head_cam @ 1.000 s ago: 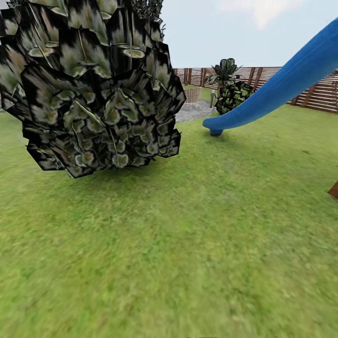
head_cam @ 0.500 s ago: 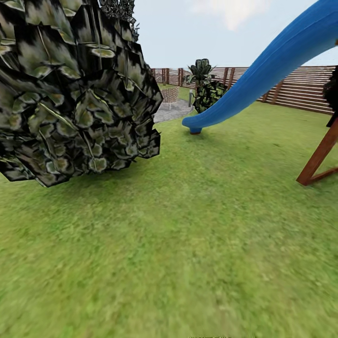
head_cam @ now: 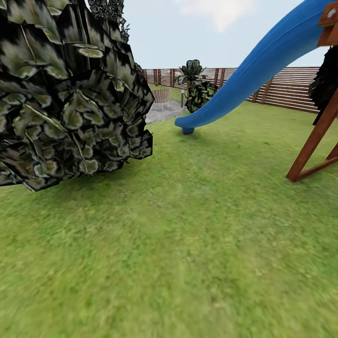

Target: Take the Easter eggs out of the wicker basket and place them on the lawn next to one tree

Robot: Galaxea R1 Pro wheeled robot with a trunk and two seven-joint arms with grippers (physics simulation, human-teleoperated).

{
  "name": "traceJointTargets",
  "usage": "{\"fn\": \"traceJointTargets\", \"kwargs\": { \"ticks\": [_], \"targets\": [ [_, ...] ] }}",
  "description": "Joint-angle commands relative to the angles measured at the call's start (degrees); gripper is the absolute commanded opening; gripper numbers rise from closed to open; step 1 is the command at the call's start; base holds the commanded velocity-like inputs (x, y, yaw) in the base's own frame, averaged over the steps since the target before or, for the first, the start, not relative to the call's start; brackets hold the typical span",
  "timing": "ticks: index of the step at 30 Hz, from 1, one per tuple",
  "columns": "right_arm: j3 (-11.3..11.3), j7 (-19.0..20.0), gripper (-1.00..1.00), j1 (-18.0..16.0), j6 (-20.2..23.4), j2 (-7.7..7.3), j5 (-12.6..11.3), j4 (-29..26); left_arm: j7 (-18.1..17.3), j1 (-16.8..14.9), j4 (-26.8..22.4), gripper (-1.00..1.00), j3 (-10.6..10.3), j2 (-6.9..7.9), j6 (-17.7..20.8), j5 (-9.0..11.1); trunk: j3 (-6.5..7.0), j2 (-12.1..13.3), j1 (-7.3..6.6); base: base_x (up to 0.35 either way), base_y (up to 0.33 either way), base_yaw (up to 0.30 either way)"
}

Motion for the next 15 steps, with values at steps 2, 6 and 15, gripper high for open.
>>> {"fn": "traceJointTargets", "kwargs": {
  "ticks": [2,6,15],
  "targets": [
    [-0.04,-0.03,1.0,-0.14,0.05,0.01,-0.03,-2.58,0.25,-0.29,-2.98,1.0,0.04,-0.02,0.53,0.03,-0.37,-0.82,0.45,0.0,0.0,-0.001],
    [-0.05,-0.22,1.0,-0.38,0.74,-0.06,-0.2,-13.07,0.55,-0.87,-12.2,1.0,0.05,0.03,1.54,0.02,-1.08,-2.42,1.33,0.0,0.0,0.0],
    [-0.2,-0.33,1.0,-1.16,4.04,0.0,-0.32,-34.63,0.05,-16.11,-22.45,1.0,16.99,3.86,21.19,1.95,-2.7,-6.03,3.3,0.0,0.0,0.0]
  ]
}}
